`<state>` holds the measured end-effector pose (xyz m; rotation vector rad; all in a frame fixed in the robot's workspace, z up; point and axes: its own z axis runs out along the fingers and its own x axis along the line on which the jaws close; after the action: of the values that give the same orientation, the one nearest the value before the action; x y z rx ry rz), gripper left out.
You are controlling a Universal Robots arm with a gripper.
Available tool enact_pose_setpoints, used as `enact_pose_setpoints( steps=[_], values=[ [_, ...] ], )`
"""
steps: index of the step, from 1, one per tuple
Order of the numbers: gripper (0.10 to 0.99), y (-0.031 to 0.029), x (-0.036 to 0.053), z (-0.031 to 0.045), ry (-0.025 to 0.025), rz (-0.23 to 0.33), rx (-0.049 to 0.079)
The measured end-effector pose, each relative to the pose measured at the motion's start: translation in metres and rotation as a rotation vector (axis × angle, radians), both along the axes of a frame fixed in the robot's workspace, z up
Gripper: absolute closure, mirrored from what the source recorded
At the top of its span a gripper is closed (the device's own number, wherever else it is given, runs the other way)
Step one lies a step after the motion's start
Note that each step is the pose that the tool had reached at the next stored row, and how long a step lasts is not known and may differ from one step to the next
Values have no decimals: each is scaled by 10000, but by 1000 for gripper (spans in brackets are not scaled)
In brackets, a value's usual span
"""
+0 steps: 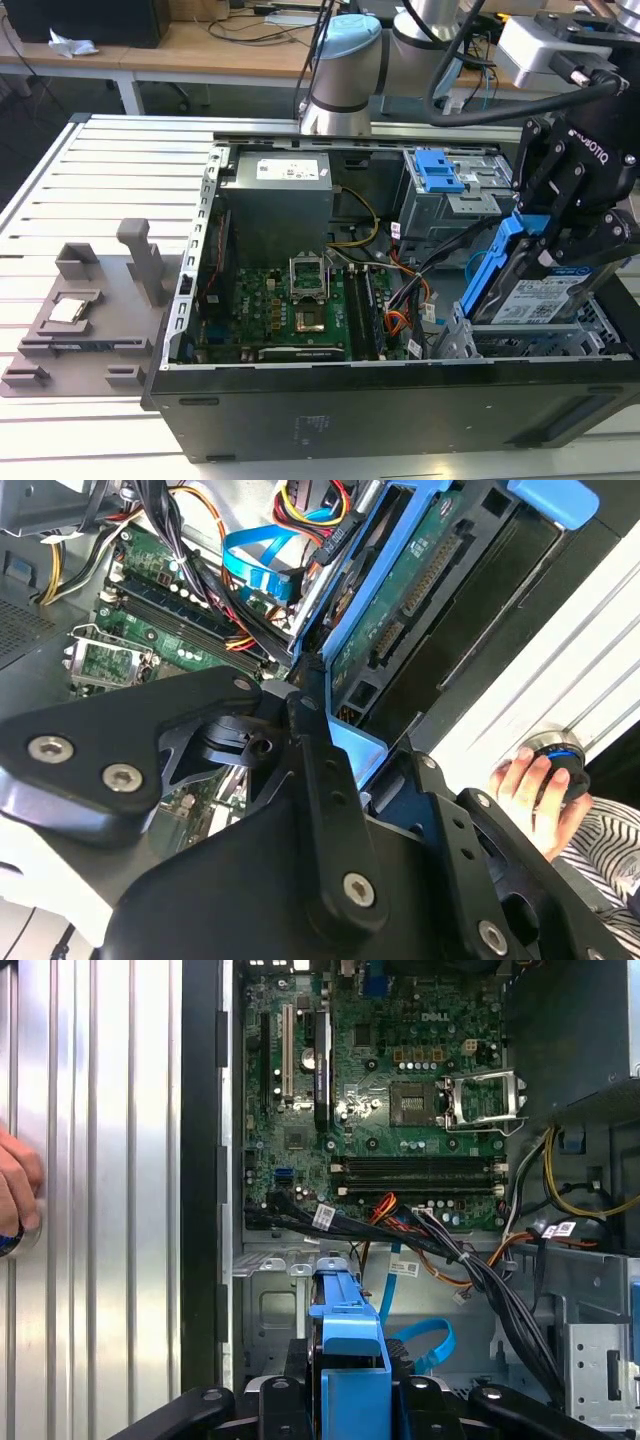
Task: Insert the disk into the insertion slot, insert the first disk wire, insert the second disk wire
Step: 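Insert the disk into the insertion slot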
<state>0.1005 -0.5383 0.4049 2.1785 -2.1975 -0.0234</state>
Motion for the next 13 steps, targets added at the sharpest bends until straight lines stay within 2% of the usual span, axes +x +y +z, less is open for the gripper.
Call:
enact_pose_setpoints(
  steps=[1, 2, 5, 7, 8, 9, 13],
  values=[
    [710, 0, 0, 0, 0, -1, -2],
    [647, 0, 0, 0, 0, 0, -2],
    [663, 0, 0, 0, 0, 0, -3],
    [792, 0, 0, 0, 1, -1, -4],
    [910, 0, 0, 0, 1, -1, -3],
    [973, 0, 0, 0, 0, -1, -3],
    [980, 0, 0, -1, 0, -1, -3]
  ],
)
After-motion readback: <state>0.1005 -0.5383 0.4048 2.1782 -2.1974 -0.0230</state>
